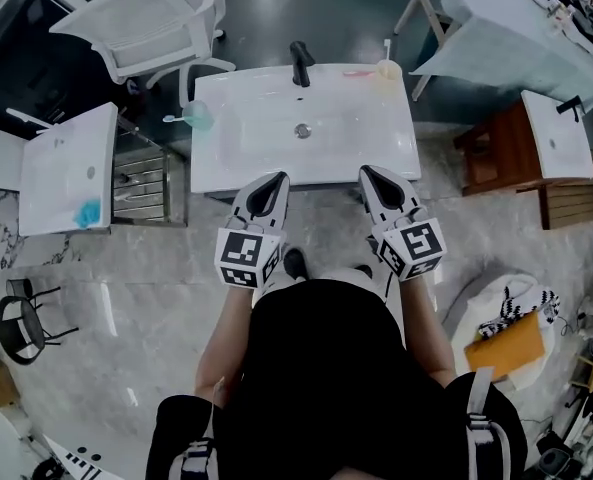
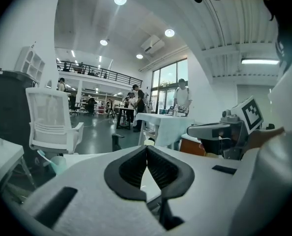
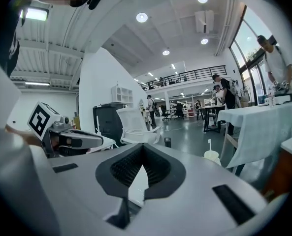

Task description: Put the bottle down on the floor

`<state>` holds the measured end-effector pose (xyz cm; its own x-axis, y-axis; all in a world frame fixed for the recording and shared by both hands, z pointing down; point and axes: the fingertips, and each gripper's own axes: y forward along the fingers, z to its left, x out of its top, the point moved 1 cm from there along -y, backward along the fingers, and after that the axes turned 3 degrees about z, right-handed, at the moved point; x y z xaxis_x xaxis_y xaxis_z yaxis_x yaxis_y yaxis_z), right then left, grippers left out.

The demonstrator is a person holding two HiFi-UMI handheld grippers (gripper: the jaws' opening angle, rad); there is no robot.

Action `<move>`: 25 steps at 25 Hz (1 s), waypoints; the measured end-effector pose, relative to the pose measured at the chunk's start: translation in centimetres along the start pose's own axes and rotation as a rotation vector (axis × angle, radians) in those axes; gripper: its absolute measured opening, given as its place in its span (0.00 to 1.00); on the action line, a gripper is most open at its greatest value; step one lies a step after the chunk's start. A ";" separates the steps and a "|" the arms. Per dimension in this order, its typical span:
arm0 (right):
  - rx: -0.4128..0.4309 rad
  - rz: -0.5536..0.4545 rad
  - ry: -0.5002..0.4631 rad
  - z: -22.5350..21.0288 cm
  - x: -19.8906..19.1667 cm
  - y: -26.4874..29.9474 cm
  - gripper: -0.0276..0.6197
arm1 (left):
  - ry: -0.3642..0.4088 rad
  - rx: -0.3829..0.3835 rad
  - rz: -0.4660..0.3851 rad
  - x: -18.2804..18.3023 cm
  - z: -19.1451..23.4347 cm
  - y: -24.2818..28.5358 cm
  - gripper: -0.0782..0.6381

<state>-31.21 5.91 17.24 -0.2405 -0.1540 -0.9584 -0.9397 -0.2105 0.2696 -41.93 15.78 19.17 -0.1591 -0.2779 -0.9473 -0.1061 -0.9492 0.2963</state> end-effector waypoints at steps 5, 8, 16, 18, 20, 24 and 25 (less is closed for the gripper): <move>-0.005 0.002 0.005 2.5 -0.2 1.9 0.05 | 0.002 -0.006 -0.010 -0.1 2.7 -2.0 0.14; -0.014 0.015 -0.009 3.4 -0.3 2.4 0.05 | -0.005 -0.013 -0.014 -0.3 3.7 -2.4 0.14; -0.036 0.025 -0.012 4.6 -0.4 2.8 0.05 | -0.013 -0.038 -0.013 -0.6 4.5 -2.9 0.14; -0.036 0.029 -0.014 4.9 -0.4 2.9 0.05 | -0.017 -0.041 -0.009 -0.6 4.6 -3.0 0.14; -0.034 0.032 -0.016 5.2 -0.4 3.0 0.05 | -0.019 -0.045 -0.009 -0.8 4.7 -3.0 0.14; -0.031 0.040 -0.019 5.6 -0.7 3.2 0.05 | -0.027 -0.059 -0.009 -1.1 4.9 -3.2 0.14; -0.031 0.041 -0.019 5.6 -0.8 3.2 0.05 | -0.028 -0.061 -0.007 -1.2 4.9 -3.3 0.14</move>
<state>-35.41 10.73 18.34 -0.2833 -0.1449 -0.9480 -0.9211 -0.2342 0.3111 -46.25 19.93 19.93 -0.1863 -0.2676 -0.9453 -0.0475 -0.9586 0.2807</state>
